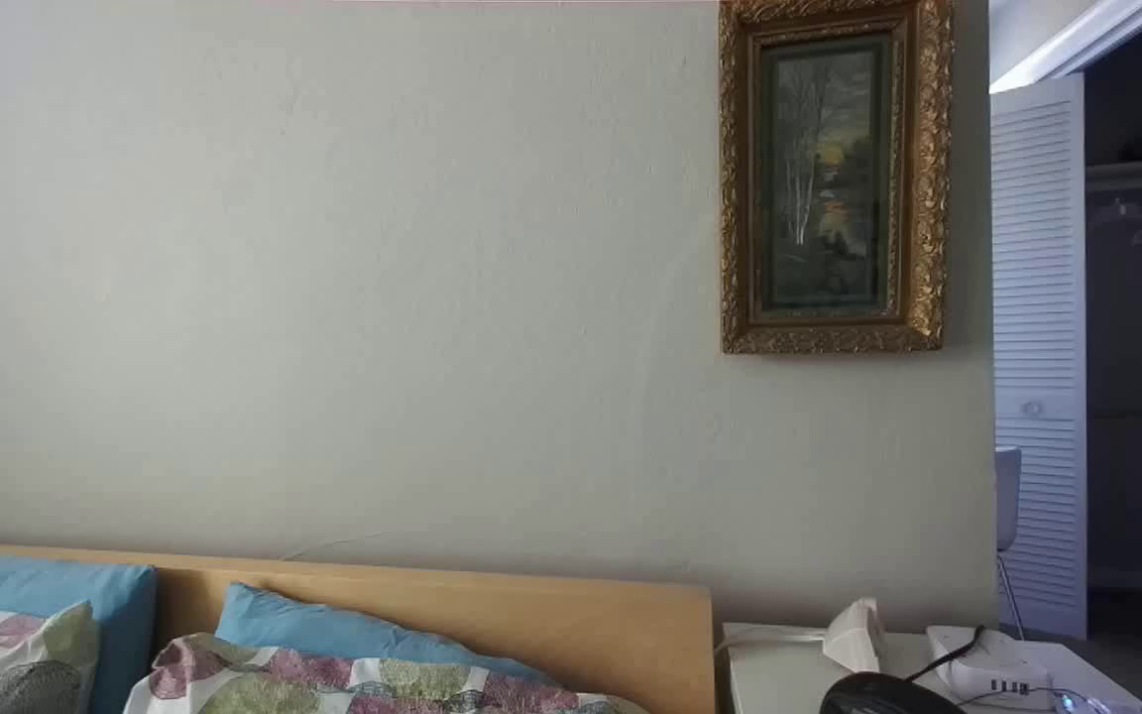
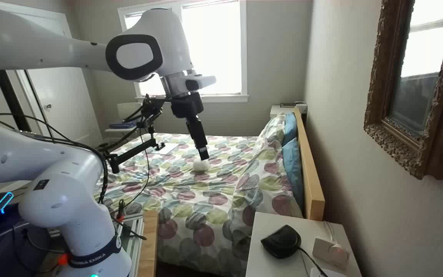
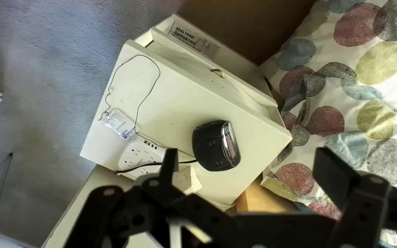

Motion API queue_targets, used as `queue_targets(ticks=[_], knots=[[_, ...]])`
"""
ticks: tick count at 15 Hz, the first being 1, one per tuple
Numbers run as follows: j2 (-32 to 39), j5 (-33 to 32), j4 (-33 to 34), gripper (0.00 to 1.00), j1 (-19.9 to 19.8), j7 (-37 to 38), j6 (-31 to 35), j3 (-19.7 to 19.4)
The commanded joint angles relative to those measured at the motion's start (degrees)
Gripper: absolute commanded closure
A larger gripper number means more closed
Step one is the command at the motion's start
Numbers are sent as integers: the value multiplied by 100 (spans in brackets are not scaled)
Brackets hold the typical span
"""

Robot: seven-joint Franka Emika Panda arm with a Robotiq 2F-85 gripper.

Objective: Press the button on the object on the side table

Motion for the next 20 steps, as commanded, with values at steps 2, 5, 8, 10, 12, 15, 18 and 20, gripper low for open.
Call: queue_targets(ticks=[2, 5, 8, 10, 12, 15, 18, 20], knots=[[5, -4, 16, 0, 8, 6, -18, -5], [5, -4, 16, 0, 8, 6, -18, -5], [5, -4, 16, 0, 8, 6, -18, -5], [153, -34, 24, 0, -74, 139, 70, 34], [494, -74, 71, 0, -188, 305, 285, 41], [1168, -105, 241, 0, -383, 670, 814, 114], [1963, -74, 516, 0, -554, 1069, 1328, 158], [2482, -56, 742, 0, -628, 1339, 1647, 179]])
